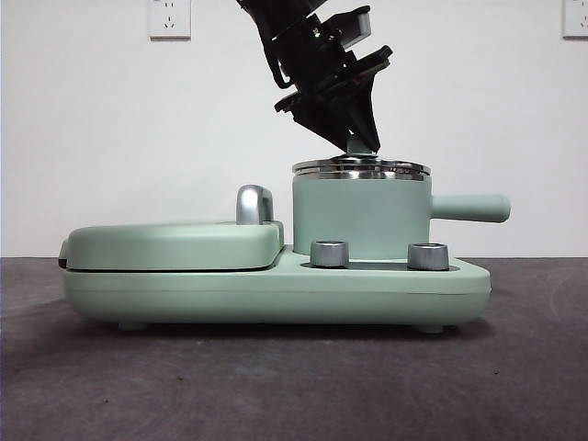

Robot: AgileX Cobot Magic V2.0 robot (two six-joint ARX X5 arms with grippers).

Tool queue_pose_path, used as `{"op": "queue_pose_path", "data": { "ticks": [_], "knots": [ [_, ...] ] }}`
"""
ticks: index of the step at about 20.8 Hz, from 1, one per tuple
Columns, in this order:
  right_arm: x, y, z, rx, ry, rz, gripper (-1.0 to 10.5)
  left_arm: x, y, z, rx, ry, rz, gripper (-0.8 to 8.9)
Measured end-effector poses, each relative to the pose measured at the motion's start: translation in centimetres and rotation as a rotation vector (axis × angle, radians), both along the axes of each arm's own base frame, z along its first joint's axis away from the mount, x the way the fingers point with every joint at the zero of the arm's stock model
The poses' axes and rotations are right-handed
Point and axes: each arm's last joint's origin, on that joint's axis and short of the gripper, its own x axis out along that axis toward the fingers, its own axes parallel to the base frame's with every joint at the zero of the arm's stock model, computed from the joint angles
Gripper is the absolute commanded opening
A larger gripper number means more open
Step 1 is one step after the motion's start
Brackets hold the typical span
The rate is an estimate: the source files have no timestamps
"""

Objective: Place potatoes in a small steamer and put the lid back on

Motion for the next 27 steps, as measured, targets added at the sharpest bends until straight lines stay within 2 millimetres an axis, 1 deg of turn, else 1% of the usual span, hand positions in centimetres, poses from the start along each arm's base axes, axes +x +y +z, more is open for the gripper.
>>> {"op": "queue_pose_path", "data": {
  "ticks": [8, 9, 10, 12, 13, 14, 17, 18, 19, 20, 21, 22, 23, 24, 25, 27],
  "knots": [
    [0.0, 0.0, 0.0, 0.0, 0.0, 0.0, 4.2, 0.0, -0.4, -0.2, 0.018, -0.046, -0.058, 0.2],
    [0.0, 0.0, 0.0, 0.0, 0.0, 0.0, 4.2, 0.0, -0.4, -0.2, 0.019, -0.045, -0.059, 0.39],
    [0.0, 0.0, 0.0, 0.0, 0.0, 0.0, 4.2, 0.0, -0.4, -0.2, 0.019, -0.044, -0.058, 1.14],
    [0.0, 0.0, 0.0, 0.0, 0.0, 0.0, 4.2, 0.1, -0.4, -0.3, 0.013, -0.033, -0.047, 3.79],
    [0.0, 0.0, 0.0, 0.0, 0.0, 0.0, 4.2, 0.1, -0.5, -0.4, 0.008, -0.028, -0.044, 4.79],
    [0.0, 0.0, 0.0, 0.0, 0.0, 0.0, 4.2, 0.1, -0.5, -0.5, 0.005, -0.016, -0.036, 5.15],
    [0.0, 0.0, 0.0, 0.0, 0.0, 0.0, 4.2, 0.0, -0.3, -0.2, -0.011, 0.018, 0.0, 5.13],
    [0.0, 0.0, 0.0, 0.0, 0.0, 0.0, 4.2, -0.4, 0.1, 0.3, -0.009, 0.034, 0.011, 5.13],
    [0.0, 0.0, 0.0, 0.0, 0.0, 0.0, 4.2, -1.1, 0.8, 1.4, -0.009, 0.044, 0.021, 5.12],
    [0.0, 0.0, 0.0, 0.0, 0.0, 0.0, 4.2, -2.0, 1.6, 3.1, -0.014, 0.051, 0.033, 5.04],
    [0.0, 0.0, 0.0, 0.0, 0.0, 0.0, 4.2, -3.5, 2.8, 5.3, -0.02, 0.06, 0.044, 4.95],
    [0.0, 0.0, 0.0, 0.0, 0.001, 0.001, 4.2, -5.3, 4.3, 7.4, -0.02, 0.077, 0.058, 4.91],
    [0.0, 0.0, 0.0, 0.001, 0.0, 0.001, 4.2, -7.7, 6.0, 9.7, -0.008, 0.105, 0.068, 4.82],
    [0.0, 0.0, 0.0, 0.004, 0.002, 0.007, 4.2, -9.6, 7.5, 11.3, -0.009, 0.125, 0.077, 4.59],
    [0.0, 0.1, 0.0, 0.012, 0.007, 0.022, 4.2, -11.5, 9.0, 12.8, -0.05, 0.125, 0.067, 4.43],
    [-0.1, 0.1, 0.0, 0.027, 0.015, 0.048, 4.2, -14.4, 11.6, 14.2, -0.118, 0.14, 0.044, 4.33]
  ]
}}
